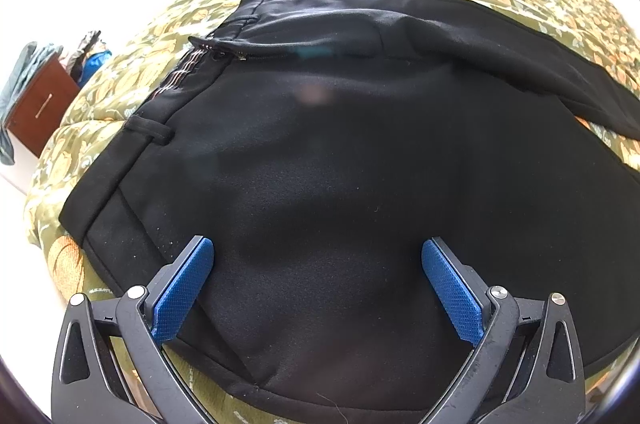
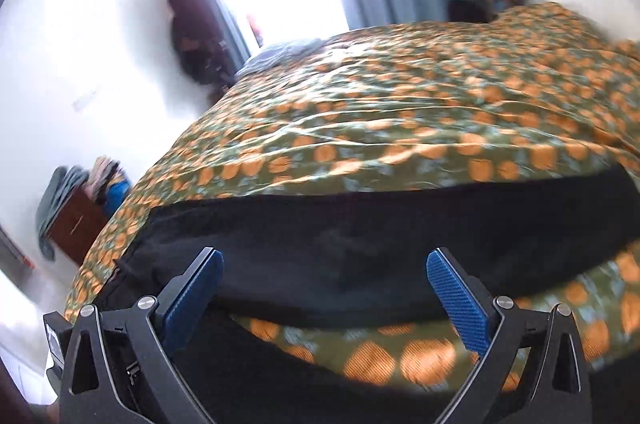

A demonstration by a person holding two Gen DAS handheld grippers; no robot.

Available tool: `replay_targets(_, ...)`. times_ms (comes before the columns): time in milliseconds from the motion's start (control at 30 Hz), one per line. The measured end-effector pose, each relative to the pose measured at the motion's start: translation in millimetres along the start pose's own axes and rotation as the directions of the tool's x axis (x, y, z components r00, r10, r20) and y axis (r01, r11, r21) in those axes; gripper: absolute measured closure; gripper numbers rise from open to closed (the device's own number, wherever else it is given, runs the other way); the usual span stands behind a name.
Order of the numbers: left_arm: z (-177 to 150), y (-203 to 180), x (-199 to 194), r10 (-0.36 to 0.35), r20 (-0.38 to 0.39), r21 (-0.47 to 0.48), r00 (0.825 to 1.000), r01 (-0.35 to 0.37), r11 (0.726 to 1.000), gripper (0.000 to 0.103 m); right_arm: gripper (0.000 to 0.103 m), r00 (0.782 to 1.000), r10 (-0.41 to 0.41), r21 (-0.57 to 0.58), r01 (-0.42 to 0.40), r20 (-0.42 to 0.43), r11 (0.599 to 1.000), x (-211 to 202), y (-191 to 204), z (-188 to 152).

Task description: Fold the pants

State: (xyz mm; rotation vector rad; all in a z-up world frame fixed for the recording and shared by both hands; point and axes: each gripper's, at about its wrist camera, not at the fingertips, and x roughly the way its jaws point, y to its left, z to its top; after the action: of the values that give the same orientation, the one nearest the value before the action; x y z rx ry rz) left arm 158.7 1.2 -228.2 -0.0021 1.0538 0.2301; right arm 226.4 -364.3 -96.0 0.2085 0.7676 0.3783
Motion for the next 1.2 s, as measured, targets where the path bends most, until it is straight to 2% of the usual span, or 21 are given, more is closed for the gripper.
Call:
replay_targets(100, 0.4, 0.0, 0.2, -0.003, 0.001, 0.003, 1.0, 0.003, 1.0, 0.0, 0.002, 0.995, -0.019, 0.004, 0.02, -0.096, 1.0, 40.3, -21.1, 5.3)
replay_targets(167, 0.0, 0.0, 0.2, -0.002, 0.007, 0.005, 1.0, 0.002, 1.0, 0.0, 0.002, 0.985, -0.074, 0.005, 0.075, -0.157, 0.997, 62.1, -48.5, 2.9)
replay_targets(267, -0.1, -0.3, 0.3, 0.0, 0.013, 0.006, 1.0, 0.0, 1.0, 0.0, 0.002, 0.963, -0.145, -0.017, 0.145, -0.228, 0.989, 81.1, -98.1, -3.6)
replay_targets(367, -0.5, -0.4, 0.1, 0.0, 0.013, 0.006, 1.0, 0.0, 1.0, 0.0, 0.002, 0.935, -0.218, -0.022, 0.221, -0.279, 0.975, 83.3, -157.0, -6.4)
replay_targets(533, -0.8, -0.5, -0.1, 0.0, 0.014, 0.008, 1.0, 0.0, 1.0, 0.0, 0.002, 0.876, -0.37, 0.099, 0.417, -0.31, 0.904, 53.7, -271.1, -7.2)
replay_targets(667, -1.1, -1.1, -0.3, 0.003, 0.015, 0.01, 1.0, -0.003, 1.0, 0.0, 0.002, 0.792, -0.524, 0.087, 0.573, -0.312, 0.815, 10.3, -342.9, 3.8)
replay_targets(700, -1.1, -1.0, -0.4, 0.003, 0.015, 0.01, 1.0, -0.003, 1.0, 0.0, 0.002, 0.775, -0.554, 0.083, 0.6, -0.304, 0.795, -2.8, -357.5, 9.6)
replay_targets(733, -1.0, -1.0, -0.4, 0.003, 0.016, 0.009, 1.0, -0.003, 1.0, 0.0, 0.002, 0.769, -0.575, 0.092, 0.618, -0.279, 0.781, -20.2, -373.2, 18.8)
replay_targets(800, -1.1, -0.9, -0.4, 0.003, 0.018, 0.007, 1.0, -0.003, 1.0, 0.0, 0.002, 0.777, -0.588, 0.148, 0.624, -0.225, 0.768, -50.5, -397.3, 35.4)
replay_targets(900, -0.7, -1.1, -0.3, 0.007, 0.02, 0.007, 1.0, -0.007, 1.0, 0.0, 0.002, 0.806, -0.566, 0.295, 0.591, -0.174, 0.751, -86.2, -435.9, 56.0)
replay_targets(1000, -0.7, -1.0, -0.6, 0.006, 0.016, 0.007, 1.0, -0.006, 1.0, 0.0, 0.006, 0.835, -0.508, 0.348, 0.55, -0.212, 0.759, -78.6, -453.2, 69.2)
replay_targets(1033, -0.3, -0.8, -0.4, 0.005, 0.014, 0.008, 1.0, -0.005, 1.0, 0.0, 0.014, 0.839, -0.491, 0.344, 0.544, -0.234, 0.766, -68.6, -452.3, 73.1)
replay_targets(1067, 0.1, -0.7, -0.1, 0.005, 0.012, 0.009, 1.0, -0.005, 1.0, 0.0, 0.025, 0.841, -0.473, 0.335, 0.539, -0.262, 0.773, -59.3, -451.8, 72.3)
replay_targets(1133, 0.8, -0.7, 0.5, 0.005, 0.007, 0.011, 1.0, -0.005, 1.0, 0.0, 0.037, 0.836, -0.455, 0.303, 0.539, -0.308, 0.785, -35.5, -446.6, 71.3)
replay_targets(1200, 1.5, -0.4, 1.0, 0.005, 0.001, 0.013, 1.0, -0.005, 1.0, 0.0, 0.037, 0.825, -0.462, 0.275, 0.55, -0.326, 0.788, -19.1, -443.1, 69.4)
